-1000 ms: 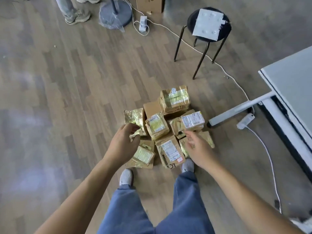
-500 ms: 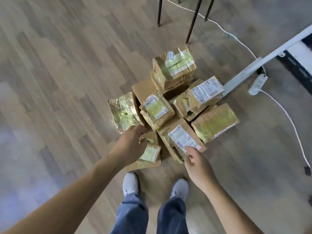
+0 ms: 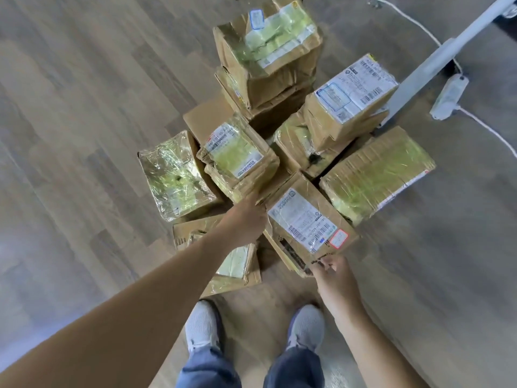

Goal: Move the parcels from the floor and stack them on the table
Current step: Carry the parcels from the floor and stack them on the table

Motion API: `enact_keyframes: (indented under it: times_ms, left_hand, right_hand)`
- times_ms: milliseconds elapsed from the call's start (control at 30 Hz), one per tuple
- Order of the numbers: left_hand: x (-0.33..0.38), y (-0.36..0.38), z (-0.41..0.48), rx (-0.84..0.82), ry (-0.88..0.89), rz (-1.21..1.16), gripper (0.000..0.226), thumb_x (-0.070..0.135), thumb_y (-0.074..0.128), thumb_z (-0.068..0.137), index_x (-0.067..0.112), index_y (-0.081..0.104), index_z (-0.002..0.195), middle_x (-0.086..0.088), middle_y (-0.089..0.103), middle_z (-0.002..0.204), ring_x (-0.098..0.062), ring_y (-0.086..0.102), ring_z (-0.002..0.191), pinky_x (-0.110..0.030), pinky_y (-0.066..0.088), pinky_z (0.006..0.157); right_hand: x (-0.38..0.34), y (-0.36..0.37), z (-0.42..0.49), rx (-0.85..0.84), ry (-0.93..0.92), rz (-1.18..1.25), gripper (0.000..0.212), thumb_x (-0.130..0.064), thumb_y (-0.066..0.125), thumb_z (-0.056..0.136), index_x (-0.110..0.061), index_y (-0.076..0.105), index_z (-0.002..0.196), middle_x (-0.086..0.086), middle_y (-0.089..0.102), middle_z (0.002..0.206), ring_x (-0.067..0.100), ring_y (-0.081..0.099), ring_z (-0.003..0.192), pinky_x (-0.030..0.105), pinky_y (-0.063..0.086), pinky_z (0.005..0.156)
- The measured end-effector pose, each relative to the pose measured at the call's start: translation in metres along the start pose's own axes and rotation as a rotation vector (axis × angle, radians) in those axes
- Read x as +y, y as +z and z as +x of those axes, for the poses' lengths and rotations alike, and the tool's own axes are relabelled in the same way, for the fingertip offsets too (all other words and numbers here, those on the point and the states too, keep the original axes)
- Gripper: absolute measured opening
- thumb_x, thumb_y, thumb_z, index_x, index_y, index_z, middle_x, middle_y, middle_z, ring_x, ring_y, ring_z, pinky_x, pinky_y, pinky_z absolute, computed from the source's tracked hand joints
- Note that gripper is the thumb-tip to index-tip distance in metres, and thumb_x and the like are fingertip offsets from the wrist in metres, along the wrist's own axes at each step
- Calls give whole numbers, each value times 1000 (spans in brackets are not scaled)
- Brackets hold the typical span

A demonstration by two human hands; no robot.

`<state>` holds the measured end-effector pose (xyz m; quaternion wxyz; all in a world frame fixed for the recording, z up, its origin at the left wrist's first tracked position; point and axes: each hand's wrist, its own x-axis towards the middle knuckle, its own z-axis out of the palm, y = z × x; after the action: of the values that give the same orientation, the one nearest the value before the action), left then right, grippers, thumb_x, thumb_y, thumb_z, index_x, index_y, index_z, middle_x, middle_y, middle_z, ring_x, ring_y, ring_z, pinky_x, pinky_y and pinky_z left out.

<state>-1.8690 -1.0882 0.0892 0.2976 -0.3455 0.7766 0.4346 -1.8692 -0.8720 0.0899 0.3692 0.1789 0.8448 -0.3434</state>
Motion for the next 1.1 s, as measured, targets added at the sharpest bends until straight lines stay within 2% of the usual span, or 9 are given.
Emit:
enact_keyframes:
  times_ms: [100,267,367,467,600,700,833,967,1100]
  left_hand:
    - [0,6,3,-10,-80,-165,54,18,46,87,30,42,139,8,56,88,-10,57,59,-17,42,41]
    - [8,-5,-49,116,26,-197,49,26,59,80,33,55,129,4,57,118,-12,61,80,-21,43,56]
    - [28,-26,-118,179,85,-184,48,26,59,82,36,54,129,9,55,118,7,58,72,-10,39,46]
    - [56,-53,-190,187,165,-251,50,30,65,84,29,51,132,7,54,120,4,57,90,-12,41,62]
    - [113,-104,-289,192,284,-324,58,47,70,79,26,49,130,12,62,99,0,60,85,-20,46,63]
    - [164,-135,-350,185,364,-348,39,48,65,83,26,60,115,18,66,85,5,63,71,-18,45,55]
    - [232,-152,-404,134,456,-338,30,49,58,87,21,68,90,1,68,73,-8,59,62,-30,45,58]
    - [301,-148,-453,112,580,-295,36,54,60,86,23,66,104,4,70,93,-20,64,89,-41,52,83]
    - [368,-120,-506,36,761,-429,36,58,63,79,29,65,100,8,71,93,-15,65,90,-34,50,74]
  right_hand:
    - [2,1,3,-44,73,149,13,-18,61,87,-22,55,98,-4,59,104,19,62,92,50,52,91]
    - [-8,-28,-40,34,53,254,17,-13,58,84,-28,55,92,-7,64,88,13,63,78,39,53,75]
    - [-30,-67,-96,97,-15,317,15,-17,60,86,-30,56,93,-17,67,79,-5,62,68,20,48,60]
    - [-64,-111,-160,165,-94,374,13,-21,63,90,-31,56,91,-17,65,72,-11,58,61,9,42,49]
    - [-121,-182,-257,231,-216,393,9,-27,57,94,-26,60,102,-8,65,87,-6,58,67,7,40,56]
    - [-154,-236,-325,318,-310,418,17,-29,57,94,-28,56,110,-16,62,91,-9,57,75,4,39,59]
    - [-177,-299,-391,410,-387,372,9,-41,54,94,-38,53,102,-15,61,90,-9,57,73,8,41,57]
    - [-179,-365,-437,553,-430,429,29,-39,48,97,-12,60,97,5,64,89,14,60,80,21,47,76]
    - [-163,-438,-462,725,-437,572,38,-48,44,96,-16,55,79,1,52,68,19,52,66,34,39,61]
